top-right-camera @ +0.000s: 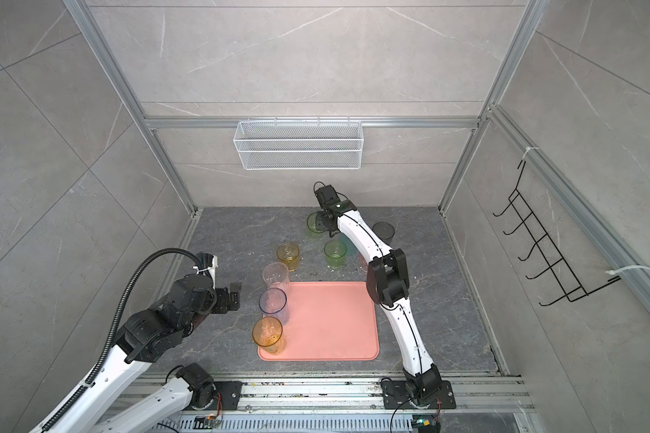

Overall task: Place the glasses into the tray
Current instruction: 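Close the right gripper on the light green cup rim and lift, then carry the light green cup with the right gripper over the tray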

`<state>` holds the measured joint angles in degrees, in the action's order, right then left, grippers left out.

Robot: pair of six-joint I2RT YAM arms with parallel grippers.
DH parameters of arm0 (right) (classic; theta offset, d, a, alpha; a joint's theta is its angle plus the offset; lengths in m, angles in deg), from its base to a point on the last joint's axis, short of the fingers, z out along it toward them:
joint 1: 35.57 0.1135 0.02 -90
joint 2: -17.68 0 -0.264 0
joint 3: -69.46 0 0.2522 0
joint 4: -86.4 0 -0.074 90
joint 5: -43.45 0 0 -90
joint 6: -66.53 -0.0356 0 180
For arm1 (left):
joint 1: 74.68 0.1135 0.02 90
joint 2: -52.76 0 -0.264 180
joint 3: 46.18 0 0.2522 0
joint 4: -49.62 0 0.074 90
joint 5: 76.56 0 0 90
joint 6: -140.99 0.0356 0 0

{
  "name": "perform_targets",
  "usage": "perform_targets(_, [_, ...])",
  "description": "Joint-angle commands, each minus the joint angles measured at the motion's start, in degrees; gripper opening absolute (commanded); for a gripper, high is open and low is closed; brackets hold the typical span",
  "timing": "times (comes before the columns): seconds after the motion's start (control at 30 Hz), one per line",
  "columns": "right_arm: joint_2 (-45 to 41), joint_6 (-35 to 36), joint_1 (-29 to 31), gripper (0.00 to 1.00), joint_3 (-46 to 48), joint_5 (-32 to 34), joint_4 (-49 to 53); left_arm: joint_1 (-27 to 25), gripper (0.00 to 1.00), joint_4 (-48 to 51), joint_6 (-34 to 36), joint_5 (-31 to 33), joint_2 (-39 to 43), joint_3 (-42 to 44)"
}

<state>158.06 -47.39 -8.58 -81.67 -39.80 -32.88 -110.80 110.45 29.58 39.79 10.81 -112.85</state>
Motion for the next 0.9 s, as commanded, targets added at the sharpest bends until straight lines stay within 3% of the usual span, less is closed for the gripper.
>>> perform_targets(0.0, [-3.8,1.8,0.6,0.0,0.1,-0.5,1.3,-0.3,1.0,-1.6,1.5,0.3,-0.1,-0.7])
perform_targets(0.27, [-11.6,4.1,1.5,0.0,4.9,-0.2,2.2,-0.3,1.0,-1.5,1.3,0.5,-0.3,-0.7])
perform_targets(0.87, [-39.5,7.0,3.5,0.0,28.8,-4.5,4.3,-0.3,1.0,-0.2,-0.1,4.6,1.2,-0.6])
